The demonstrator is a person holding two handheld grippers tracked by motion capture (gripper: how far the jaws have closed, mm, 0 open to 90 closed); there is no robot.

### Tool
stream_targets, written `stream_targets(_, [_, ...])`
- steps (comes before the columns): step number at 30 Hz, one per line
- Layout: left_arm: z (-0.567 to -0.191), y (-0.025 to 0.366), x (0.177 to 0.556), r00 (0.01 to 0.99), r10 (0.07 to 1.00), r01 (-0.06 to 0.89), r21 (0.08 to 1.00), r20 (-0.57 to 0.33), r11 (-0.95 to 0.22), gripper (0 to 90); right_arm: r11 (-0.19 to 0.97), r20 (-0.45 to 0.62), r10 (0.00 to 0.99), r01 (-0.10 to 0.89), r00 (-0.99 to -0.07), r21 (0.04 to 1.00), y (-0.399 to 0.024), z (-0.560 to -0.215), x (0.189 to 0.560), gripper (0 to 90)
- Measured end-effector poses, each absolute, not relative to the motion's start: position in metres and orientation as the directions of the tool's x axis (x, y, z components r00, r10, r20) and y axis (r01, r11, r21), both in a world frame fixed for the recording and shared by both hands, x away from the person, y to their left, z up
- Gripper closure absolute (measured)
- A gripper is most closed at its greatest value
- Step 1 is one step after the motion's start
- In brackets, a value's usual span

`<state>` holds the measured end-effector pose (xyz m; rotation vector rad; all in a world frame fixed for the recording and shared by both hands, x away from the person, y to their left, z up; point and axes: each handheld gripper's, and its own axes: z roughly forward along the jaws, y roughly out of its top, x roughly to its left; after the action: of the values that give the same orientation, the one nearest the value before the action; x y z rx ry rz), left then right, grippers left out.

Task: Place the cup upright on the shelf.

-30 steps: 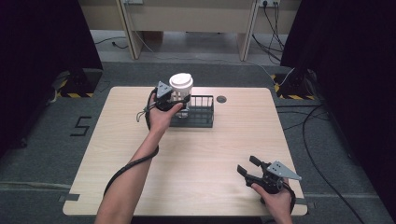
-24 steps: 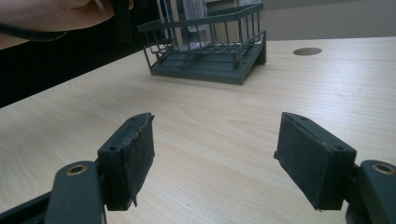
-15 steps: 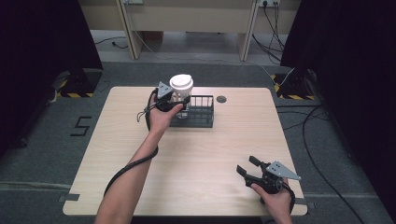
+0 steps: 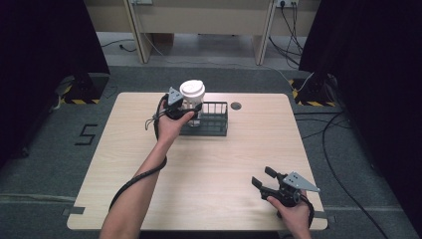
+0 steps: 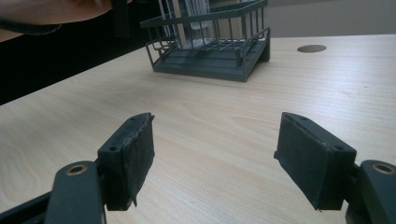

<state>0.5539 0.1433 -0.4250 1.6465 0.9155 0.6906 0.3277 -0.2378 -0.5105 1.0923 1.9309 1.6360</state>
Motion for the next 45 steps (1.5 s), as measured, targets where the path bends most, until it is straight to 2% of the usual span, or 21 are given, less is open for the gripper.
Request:
stream_targets(30, [-0.417,0.157,0.522,0.558,0.829,0.184,0.972,0.019,-0.146,14.4,0.022,0.192,0.757,0.318,-0.624,0.948,-0.236,-0.511,0.328,28.2])
stream_targets(45, [-0.415,0.179,0.500,0.556,0.831,0.170,0.975,0.023,-0.141,14.4,0.023,0.189,0.760,0.316,-0.622,0.948,-0.237,-0.511,0.328,28.2])
